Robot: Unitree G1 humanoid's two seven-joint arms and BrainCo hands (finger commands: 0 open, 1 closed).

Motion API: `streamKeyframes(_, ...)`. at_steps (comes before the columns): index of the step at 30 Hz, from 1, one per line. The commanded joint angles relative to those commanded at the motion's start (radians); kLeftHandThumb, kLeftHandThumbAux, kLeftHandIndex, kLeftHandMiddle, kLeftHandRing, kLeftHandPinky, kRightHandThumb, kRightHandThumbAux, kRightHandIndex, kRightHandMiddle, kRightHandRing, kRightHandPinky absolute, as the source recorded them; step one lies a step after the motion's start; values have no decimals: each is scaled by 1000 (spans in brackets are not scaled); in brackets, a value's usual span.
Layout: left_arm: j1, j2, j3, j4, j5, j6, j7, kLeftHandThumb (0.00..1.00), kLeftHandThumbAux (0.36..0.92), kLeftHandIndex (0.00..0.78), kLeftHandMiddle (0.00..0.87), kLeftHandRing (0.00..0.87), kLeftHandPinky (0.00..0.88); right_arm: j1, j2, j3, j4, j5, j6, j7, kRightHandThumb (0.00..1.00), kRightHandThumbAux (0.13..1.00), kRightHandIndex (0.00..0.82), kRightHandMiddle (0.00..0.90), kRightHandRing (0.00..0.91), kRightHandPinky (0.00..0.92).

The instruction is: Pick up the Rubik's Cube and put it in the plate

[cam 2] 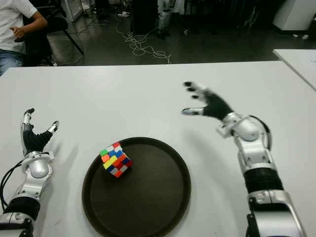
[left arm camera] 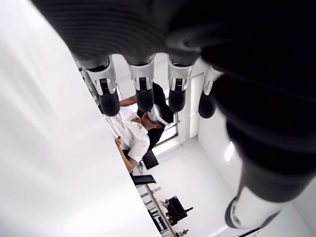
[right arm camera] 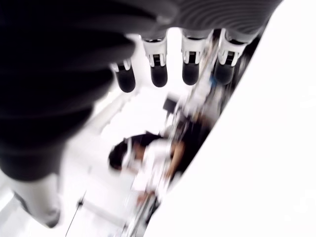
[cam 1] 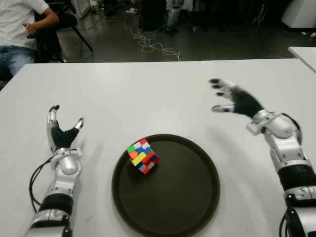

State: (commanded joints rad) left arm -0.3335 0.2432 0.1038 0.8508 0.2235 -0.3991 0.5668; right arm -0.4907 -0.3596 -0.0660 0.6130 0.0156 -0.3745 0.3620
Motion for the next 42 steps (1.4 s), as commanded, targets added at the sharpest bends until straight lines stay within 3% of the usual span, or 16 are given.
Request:
streamKeyframes(11,-2,12,0,15,4,-2,0,0,731,20,21,13,22,18,36,-27,147,-82,-168,-269,0,848,39,38,8,10)
streamKeyframes(25,11,17,-5,4,8,-35,-8,0,680,22,4,2,30,63,72,-20,236,-146,-276,-448,0,865,2,0,0,0)
streamKeyframes(31,14,20,-8,2,7,-50,-21,0,667,14,0,0,37,102,106,-15,239,-179,-314,-545,0,798,0,0,0,0)
streamKeyframes(42,40,28,-6,-18,5,-59,-48,0,669,10,0,0,30,174,137,-2,181,-228,-356,-641,0,822,0,0,0,0)
